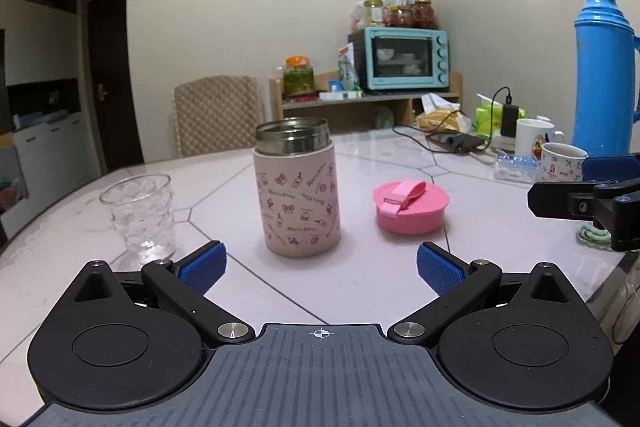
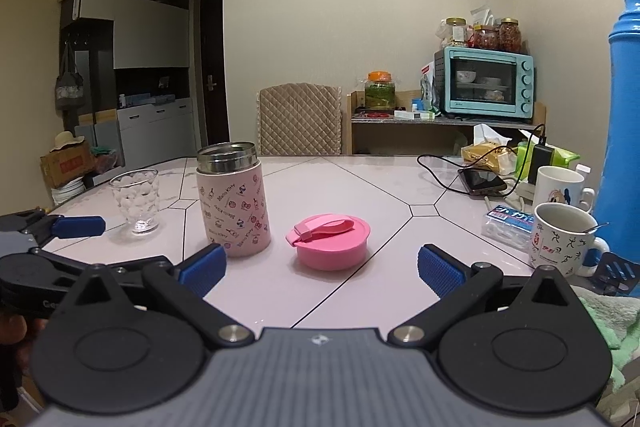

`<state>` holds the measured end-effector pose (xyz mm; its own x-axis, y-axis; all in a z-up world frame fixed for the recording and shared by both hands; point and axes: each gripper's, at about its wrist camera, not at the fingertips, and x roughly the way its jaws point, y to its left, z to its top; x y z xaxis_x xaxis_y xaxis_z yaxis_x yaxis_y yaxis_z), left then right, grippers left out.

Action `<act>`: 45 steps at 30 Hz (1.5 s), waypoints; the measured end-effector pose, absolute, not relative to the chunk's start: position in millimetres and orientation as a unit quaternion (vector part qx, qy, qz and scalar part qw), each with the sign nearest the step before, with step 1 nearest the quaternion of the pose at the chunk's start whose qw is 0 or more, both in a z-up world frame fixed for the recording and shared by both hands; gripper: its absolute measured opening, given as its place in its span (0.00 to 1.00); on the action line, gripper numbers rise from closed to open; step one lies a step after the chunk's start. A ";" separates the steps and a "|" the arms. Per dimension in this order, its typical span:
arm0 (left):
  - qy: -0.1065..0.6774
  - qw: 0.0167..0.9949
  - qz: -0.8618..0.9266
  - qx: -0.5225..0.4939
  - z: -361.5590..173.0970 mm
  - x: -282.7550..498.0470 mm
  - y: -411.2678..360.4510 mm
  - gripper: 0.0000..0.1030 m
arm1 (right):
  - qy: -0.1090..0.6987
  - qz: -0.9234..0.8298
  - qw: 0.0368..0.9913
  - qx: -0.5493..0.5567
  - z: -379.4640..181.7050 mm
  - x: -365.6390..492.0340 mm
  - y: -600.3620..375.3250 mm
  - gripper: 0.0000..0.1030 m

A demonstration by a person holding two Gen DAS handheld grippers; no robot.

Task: Unscrew bottle cap and pour

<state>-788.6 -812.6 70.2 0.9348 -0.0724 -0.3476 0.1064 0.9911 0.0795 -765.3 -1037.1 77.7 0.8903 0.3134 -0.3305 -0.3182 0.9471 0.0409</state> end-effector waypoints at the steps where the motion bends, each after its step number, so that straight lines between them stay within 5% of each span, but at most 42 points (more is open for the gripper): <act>1: 0.174 0.982 -0.045 0.049 70.7 -790.6 -812.9 1.00 | 0.168 0.163 0.972 -0.006 78.3 -767.6 -1037.3 1.00; 45: 0.164 0.984 -0.052 0.051 79.6 -818.6 -818.3 1.00 | 0.165 0.157 0.974 0.006 81.5 -785.9 -1046.2 1.00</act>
<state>-818.6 -818.3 79.6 0.9406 -0.0847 -0.3288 0.1181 0.9895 0.0829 -785.9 -1046.2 81.5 0.8963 0.3074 -0.3196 -0.3034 0.9507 0.0638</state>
